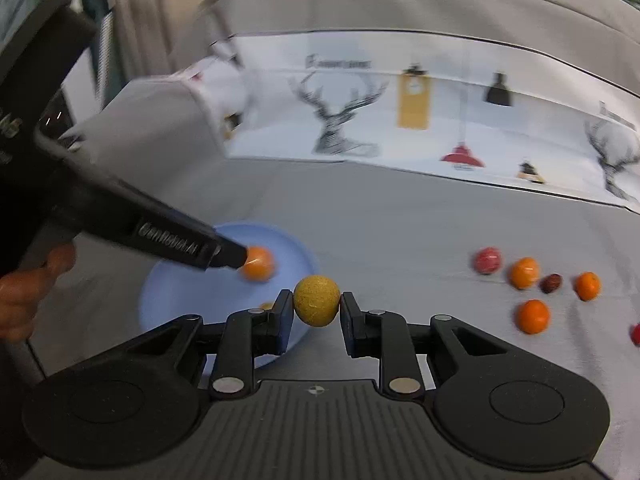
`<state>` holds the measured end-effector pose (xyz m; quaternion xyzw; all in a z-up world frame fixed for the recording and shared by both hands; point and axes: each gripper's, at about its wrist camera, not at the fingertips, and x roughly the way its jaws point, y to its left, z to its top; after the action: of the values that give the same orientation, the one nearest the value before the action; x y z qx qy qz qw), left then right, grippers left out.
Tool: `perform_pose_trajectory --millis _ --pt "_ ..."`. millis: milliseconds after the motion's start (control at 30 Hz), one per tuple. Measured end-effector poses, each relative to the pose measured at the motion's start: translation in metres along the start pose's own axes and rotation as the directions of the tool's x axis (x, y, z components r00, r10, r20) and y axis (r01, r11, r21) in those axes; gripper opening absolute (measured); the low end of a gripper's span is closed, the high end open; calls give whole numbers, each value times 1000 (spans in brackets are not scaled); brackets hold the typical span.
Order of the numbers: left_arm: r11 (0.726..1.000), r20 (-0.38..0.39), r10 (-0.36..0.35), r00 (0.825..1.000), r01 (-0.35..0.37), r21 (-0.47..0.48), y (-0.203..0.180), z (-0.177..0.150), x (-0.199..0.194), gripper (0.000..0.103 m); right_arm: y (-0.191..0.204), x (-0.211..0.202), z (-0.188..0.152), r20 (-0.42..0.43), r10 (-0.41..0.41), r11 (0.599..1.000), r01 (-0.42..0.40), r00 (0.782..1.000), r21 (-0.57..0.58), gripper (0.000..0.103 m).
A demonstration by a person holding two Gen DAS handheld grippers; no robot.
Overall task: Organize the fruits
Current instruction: 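Place the date with the left tool while the right places the yellow fruit on the plate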
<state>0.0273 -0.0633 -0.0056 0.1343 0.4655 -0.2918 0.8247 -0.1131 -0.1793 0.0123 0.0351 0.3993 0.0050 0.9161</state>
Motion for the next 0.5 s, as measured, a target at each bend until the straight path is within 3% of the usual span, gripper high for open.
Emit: perform_pose_trajectory --millis 233,500 --pt "999 9 16 1000 -16 45 27 -26 -30 33 44 -7 -4 -104 -28 995 18 994 -93 26" --pt "999 18 34 999 -33 -32 49 -35 -42 33 59 -6 6 -44 -38 999 37 998 -24 26"
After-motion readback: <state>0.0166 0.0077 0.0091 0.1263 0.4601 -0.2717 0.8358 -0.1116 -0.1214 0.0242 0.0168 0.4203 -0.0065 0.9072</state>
